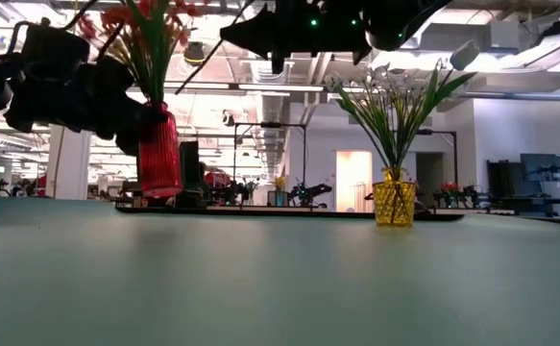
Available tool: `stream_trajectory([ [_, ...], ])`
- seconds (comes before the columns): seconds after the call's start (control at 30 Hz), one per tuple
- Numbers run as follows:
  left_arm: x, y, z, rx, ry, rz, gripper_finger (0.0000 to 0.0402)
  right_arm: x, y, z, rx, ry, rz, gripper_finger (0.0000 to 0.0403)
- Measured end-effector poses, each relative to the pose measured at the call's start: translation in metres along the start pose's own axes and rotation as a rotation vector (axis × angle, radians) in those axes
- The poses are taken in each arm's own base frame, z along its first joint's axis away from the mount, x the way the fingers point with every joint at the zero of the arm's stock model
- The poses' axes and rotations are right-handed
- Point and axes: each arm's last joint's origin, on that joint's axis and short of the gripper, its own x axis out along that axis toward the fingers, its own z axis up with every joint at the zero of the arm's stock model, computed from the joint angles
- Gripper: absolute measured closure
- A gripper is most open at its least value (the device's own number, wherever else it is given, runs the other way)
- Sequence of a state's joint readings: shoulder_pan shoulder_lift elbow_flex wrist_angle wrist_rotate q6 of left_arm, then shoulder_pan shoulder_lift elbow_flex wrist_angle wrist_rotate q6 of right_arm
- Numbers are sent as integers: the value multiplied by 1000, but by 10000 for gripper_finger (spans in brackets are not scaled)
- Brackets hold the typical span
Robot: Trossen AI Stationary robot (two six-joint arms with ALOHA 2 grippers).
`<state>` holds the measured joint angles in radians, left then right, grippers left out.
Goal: Sort flowers into vase by color
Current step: Put the dark red flower into the red flower vase
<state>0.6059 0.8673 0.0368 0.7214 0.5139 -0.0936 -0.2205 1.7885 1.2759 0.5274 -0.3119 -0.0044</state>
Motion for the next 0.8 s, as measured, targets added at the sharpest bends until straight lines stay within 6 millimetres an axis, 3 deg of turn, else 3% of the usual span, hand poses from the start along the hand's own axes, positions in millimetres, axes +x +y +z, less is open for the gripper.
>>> stream_trajectory([
  [0.17,1,-1,-1,-3,6,24,177,2,6,2,-11,-23,11,379],
  [0.33,2,-3,-3,-12,28,14,177,10,12,-8,-33,-31,-12,379],
  [0.8,5,-11,-6,-13,52,-39,177,16,7,-17,-20,5,-59,379],
])
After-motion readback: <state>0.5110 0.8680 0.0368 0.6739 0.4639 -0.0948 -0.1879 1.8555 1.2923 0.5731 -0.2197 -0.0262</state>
